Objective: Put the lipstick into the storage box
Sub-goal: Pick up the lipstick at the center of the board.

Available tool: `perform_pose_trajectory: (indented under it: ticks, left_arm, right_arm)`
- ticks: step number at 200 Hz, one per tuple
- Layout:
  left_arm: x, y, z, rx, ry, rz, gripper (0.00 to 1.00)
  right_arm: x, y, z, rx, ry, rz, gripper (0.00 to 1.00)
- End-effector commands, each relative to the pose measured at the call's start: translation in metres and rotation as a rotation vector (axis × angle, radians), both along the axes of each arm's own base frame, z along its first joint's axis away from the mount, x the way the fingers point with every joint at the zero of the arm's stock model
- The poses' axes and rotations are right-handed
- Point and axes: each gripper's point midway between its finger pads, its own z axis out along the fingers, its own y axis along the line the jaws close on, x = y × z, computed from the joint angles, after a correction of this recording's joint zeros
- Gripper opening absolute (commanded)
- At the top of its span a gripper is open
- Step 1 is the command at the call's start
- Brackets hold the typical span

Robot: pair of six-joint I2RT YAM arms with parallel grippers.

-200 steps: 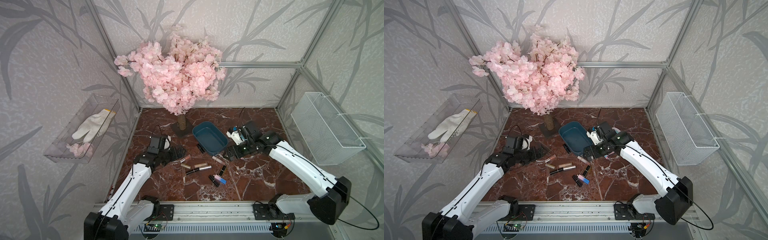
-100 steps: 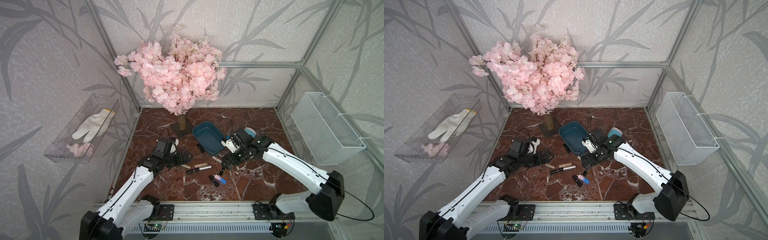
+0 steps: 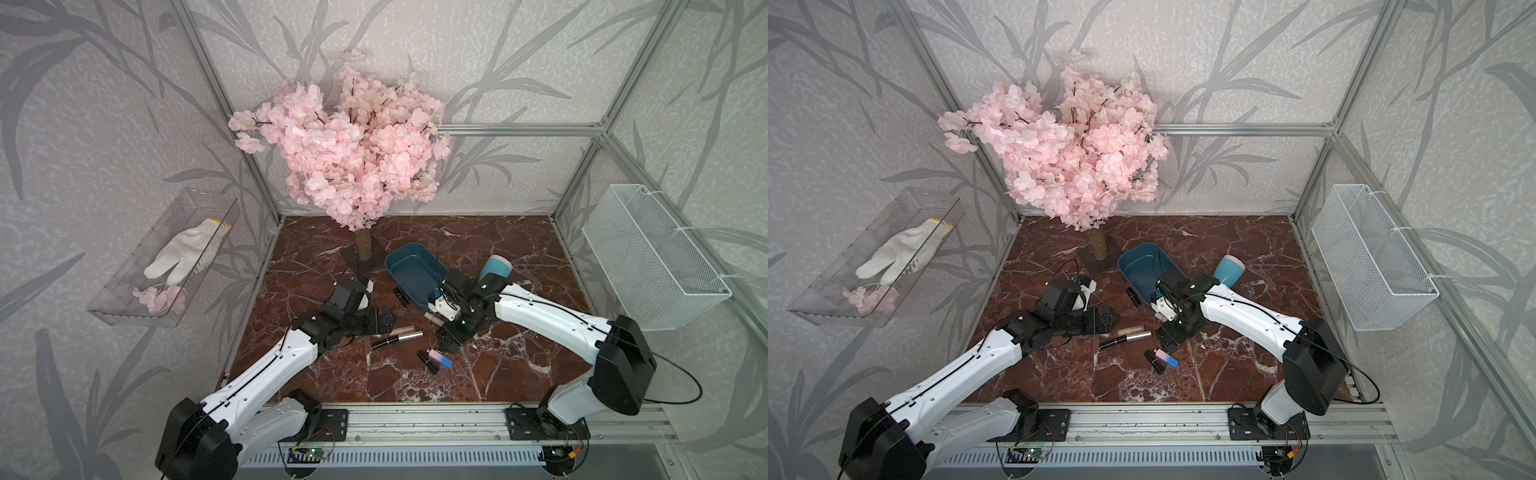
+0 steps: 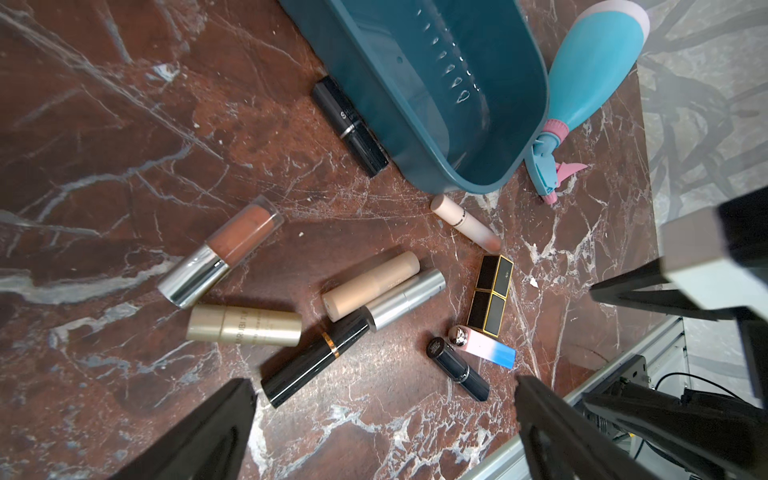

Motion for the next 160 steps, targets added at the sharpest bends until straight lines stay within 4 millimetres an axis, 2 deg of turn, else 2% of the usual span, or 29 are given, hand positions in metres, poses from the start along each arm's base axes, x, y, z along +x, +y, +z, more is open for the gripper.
perform_pose_trajectory:
  ticks: [1, 55, 59, 75, 120, 160]
  left_arm:
    - [0.005, 0.007, 0.006, 0.027, -0.074, 0.013, 1.00]
    - [0.005, 0.017, 0.014, 0.052, -0.156, 0.020, 1.00]
    - [0.005, 0.017, 0.015, 0.053, -0.162, 0.019, 1.00]
    - [0.005, 0.021, 0.016, 0.056, -0.193, 0.028, 1.00]
    - [0.004, 0.029, 0.021, 0.080, -0.252, 0.034, 1.00]
    - [0.005, 0.031, 0.017, 0.108, -0.244, 0.028, 1.00]
  right_arm:
    - [0.005, 0.006, -0.002, -0.026, -0.037, 0.056, 0.86]
    - [0.037, 0.026, -0.011, -0.032, -0.120, 0.071, 0.81]
    - [0.038, 0.027, -0.020, -0.048, -0.109, 0.073, 0.81]
    - [0.048, 0.031, -0.028, -0.061, -0.132, 0.076, 0.80]
    - [0.066, 0.033, -0.050, -0.114, -0.174, 0.086, 0.74]
    - [0.074, 0.031, -0.058, -0.128, -0.189, 0.071, 0.69]
